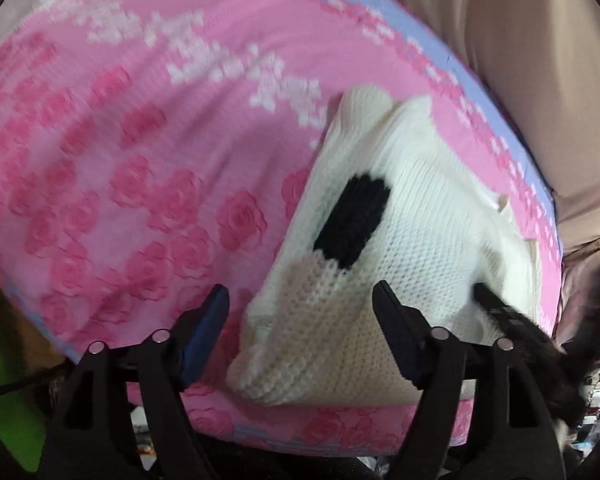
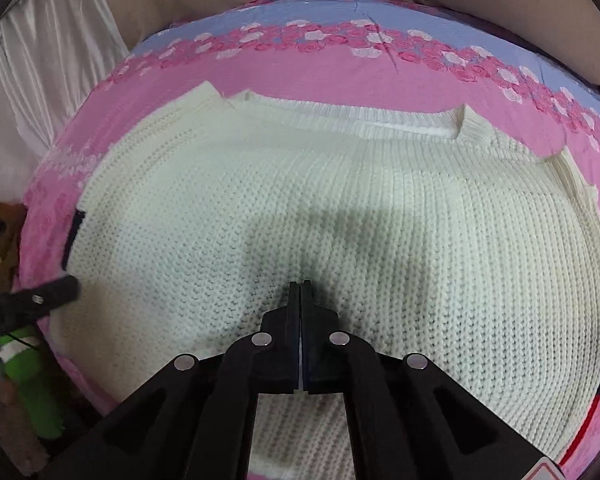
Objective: Fold small clothes
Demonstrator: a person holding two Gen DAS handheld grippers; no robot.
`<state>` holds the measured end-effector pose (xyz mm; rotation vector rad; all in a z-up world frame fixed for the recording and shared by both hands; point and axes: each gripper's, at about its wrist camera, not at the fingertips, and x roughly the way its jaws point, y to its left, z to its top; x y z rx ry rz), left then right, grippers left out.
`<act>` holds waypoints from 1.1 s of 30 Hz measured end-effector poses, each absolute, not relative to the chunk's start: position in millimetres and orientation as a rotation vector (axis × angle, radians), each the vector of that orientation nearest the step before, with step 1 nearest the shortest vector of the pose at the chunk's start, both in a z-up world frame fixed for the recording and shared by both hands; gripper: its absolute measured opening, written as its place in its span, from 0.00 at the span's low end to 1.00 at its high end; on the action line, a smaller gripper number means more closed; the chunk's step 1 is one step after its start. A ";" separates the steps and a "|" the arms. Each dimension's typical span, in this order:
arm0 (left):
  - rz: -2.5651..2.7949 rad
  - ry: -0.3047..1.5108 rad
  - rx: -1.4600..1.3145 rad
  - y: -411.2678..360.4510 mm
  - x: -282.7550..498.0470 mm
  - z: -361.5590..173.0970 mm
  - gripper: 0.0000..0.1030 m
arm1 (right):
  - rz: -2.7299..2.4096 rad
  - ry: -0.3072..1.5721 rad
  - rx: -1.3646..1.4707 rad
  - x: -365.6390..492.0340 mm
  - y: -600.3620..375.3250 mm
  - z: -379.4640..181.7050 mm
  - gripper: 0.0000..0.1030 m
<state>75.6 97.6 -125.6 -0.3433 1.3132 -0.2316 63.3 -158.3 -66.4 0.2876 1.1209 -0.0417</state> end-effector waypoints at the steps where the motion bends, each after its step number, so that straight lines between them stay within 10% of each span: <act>1: -0.219 1.328 -0.351 97.6 77.2 -131.4 0.70 | -0.030 1.108 0.280 59.4 -155.9 -58.7 0.01; 4: -0.195 1.307 -0.380 97.1 80.6 -134.3 0.69 | -0.004 1.105 0.248 38.8 -143.7 -46.0 0.01; 6: -0.219 1.305 -0.435 99.1 85.2 -133.9 0.33 | 0.009 1.131 0.248 24.2 -139.7 -51.7 0.02; 9: -0.259 1.316 -0.564 105.0 91.3 -129.1 0.18 | -0.001 1.200 0.225 9.2 -138.1 -74.8 0.02; 20: -0.729 1.066 -0.363 -39.5 58.4 24.0 0.16 | -0.096 1.090 0.386 -53.0 -198.4 -58.5 0.04; 30: -0.911 1.325 0.058 -211.3 -20.0 -72.5 0.17 | -0.338 1.017 0.623 -144.4 -286.9 -64.7 0.12; 33: -0.900 1.280 -0.006 -193.3 -20.2 -59.0 0.22 | -0.359 0.974 0.683 -155.7 -300.4 -53.6 0.32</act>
